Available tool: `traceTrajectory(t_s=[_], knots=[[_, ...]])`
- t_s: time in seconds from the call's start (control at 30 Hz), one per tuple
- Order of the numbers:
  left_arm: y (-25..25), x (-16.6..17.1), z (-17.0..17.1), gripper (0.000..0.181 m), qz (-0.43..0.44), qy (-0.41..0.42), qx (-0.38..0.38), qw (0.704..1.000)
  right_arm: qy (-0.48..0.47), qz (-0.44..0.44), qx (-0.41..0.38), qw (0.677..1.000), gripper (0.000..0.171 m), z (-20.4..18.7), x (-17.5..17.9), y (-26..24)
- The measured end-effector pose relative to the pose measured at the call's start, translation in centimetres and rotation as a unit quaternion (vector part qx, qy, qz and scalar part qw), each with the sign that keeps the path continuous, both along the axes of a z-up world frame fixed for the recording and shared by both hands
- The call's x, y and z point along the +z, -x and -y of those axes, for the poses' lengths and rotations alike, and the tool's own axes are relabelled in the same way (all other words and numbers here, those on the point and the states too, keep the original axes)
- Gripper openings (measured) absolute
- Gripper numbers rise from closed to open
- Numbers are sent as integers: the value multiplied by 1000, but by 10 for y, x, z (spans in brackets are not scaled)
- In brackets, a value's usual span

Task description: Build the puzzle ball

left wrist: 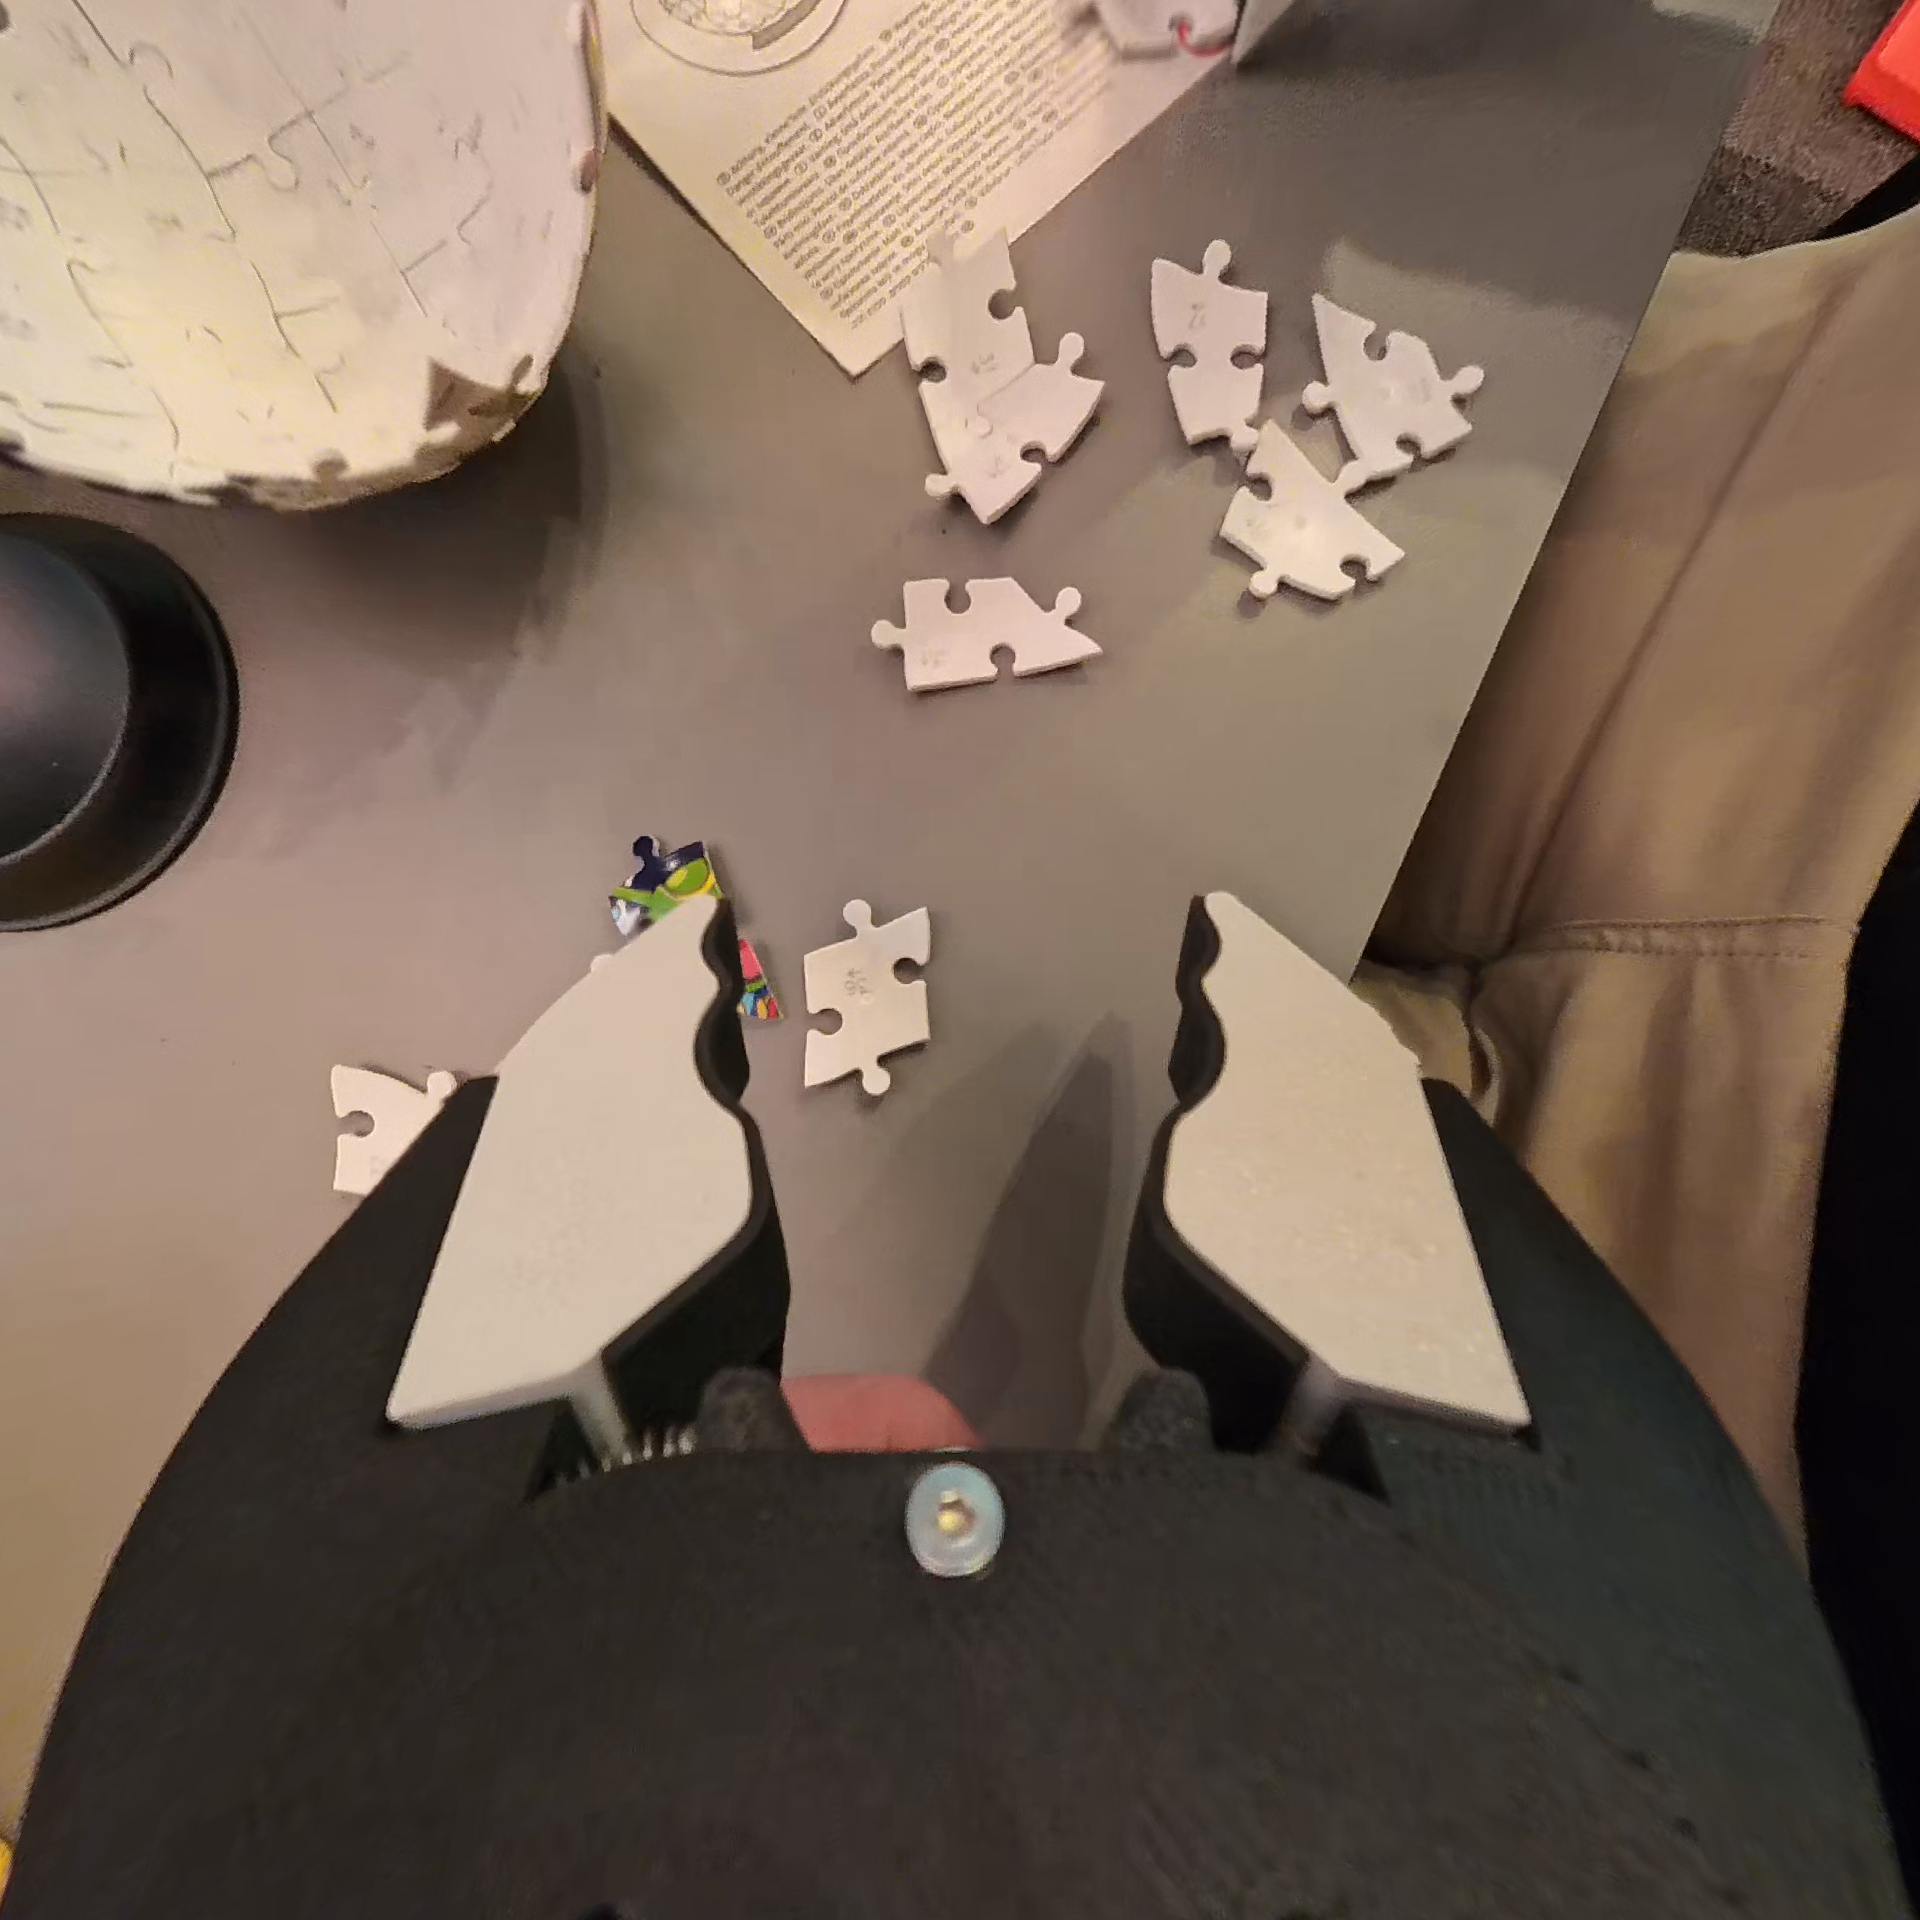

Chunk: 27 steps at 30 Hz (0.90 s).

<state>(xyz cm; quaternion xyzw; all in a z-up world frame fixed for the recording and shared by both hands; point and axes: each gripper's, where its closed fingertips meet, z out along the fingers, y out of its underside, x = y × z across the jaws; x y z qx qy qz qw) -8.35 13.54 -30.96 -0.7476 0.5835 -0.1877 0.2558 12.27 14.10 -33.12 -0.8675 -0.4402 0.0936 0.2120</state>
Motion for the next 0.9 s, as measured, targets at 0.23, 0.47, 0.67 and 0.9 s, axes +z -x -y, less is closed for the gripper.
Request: traceTrajectory(t_s=[0.23,0.47,0.67,0.9], knots=[[20,11,-4,80,12,-4,12,1000,-37,-22,11,999,33,-4,20,6],[-10,7,20,78,28,-2,-41,999,2,-63,156,986,33,44,24,67],[-34,5,43,78,39,8,-83,996,29,-27,189,981,37,58,1,77],[-50,5,52,77,49,5,-97,994,23,-29,170,985,26,53,0,76]])
